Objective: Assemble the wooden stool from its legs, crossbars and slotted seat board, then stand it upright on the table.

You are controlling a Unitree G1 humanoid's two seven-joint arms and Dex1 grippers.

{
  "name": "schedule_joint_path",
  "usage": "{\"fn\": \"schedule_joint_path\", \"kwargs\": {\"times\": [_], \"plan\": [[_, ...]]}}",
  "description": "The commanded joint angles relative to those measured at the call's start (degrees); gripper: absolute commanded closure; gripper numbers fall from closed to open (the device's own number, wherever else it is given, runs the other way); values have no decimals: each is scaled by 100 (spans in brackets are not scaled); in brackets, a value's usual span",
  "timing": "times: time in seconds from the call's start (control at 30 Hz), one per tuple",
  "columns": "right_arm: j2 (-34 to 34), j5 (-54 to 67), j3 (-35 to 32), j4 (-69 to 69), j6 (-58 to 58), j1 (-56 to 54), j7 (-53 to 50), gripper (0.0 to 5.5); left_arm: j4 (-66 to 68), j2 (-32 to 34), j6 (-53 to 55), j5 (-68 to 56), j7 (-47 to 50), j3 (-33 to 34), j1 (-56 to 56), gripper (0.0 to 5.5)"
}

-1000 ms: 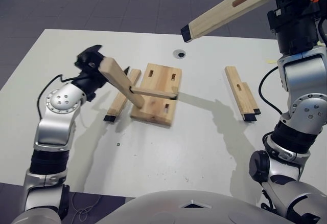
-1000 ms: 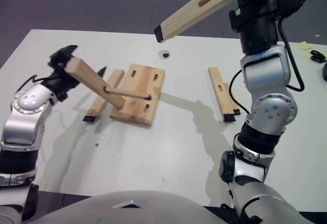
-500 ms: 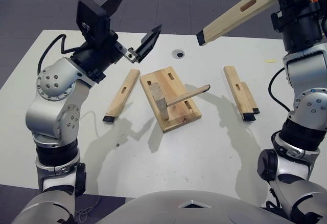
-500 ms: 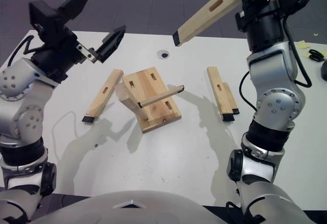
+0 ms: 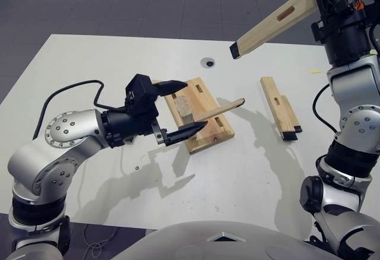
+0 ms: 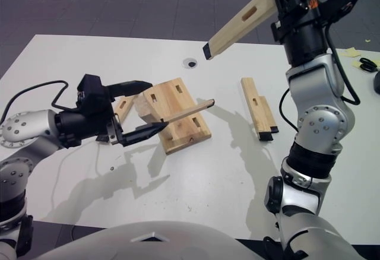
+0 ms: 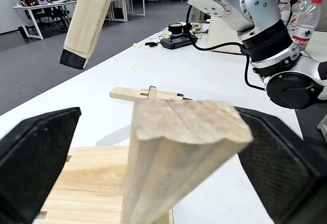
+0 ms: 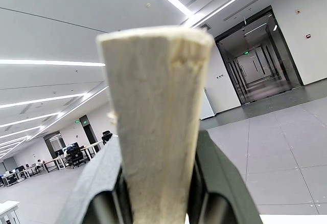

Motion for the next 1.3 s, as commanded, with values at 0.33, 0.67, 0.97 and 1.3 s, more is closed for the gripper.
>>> {"fn": "schedule_joint_path", "kwargs": {"times": [0.33,0.67,0.97,1.3], "plan": [[118,-237,10,46,83,-33,65,448,-14,320,-18,-380,-264,29,-203,279],[2,-739,208,120,157,51,145,448,419,105,-633,1044,-22,-900,-294,335],[-642,-2840,1276,256,-570,316,1241,448,1378,-830,-1381,1946,271,-1584,-496,345],[-315,-3646,1521,341,-1095,1358,1626,448,1436,-1188,-1513,2259,329,-1827,-366,346]]}}
